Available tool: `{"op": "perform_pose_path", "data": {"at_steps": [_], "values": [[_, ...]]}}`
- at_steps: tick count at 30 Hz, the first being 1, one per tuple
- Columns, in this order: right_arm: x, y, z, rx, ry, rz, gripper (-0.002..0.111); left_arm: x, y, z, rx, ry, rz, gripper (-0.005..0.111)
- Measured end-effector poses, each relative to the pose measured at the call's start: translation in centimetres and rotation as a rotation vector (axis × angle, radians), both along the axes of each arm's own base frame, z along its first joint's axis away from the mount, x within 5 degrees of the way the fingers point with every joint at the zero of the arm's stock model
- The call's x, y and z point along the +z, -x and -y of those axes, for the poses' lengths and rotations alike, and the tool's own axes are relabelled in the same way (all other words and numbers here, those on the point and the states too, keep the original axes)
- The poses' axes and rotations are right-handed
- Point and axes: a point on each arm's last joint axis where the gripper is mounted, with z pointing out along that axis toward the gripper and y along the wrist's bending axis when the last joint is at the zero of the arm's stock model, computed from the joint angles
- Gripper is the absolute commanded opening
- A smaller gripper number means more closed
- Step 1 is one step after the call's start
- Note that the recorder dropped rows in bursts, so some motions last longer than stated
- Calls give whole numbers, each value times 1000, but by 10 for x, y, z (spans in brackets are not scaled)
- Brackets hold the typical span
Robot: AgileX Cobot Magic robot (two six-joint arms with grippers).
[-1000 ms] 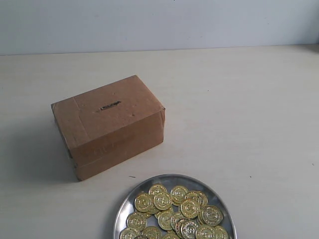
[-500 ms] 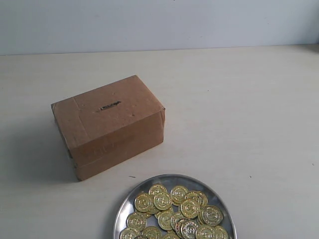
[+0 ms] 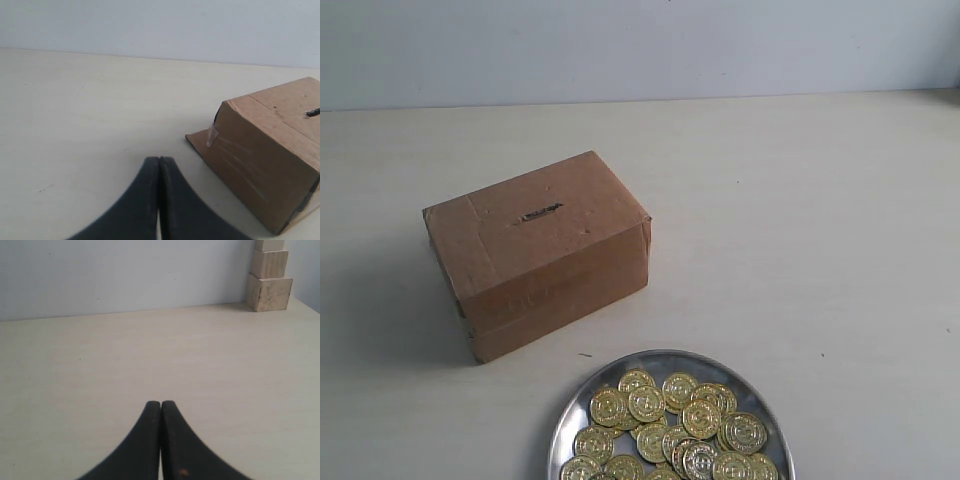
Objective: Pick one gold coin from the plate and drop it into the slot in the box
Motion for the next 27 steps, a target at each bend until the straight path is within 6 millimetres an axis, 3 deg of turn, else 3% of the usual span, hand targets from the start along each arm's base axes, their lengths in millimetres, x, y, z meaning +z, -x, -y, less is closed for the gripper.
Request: {"op": "perform_pose_path", "data": {"at_steps": [20,27], "values": [[0,0,0,2,2,-1,0,-1,0,0,8,-4,-8,0],[0,-1,-4,77,2,0,0,-1,0,0,8,-4,-8,0]]}}
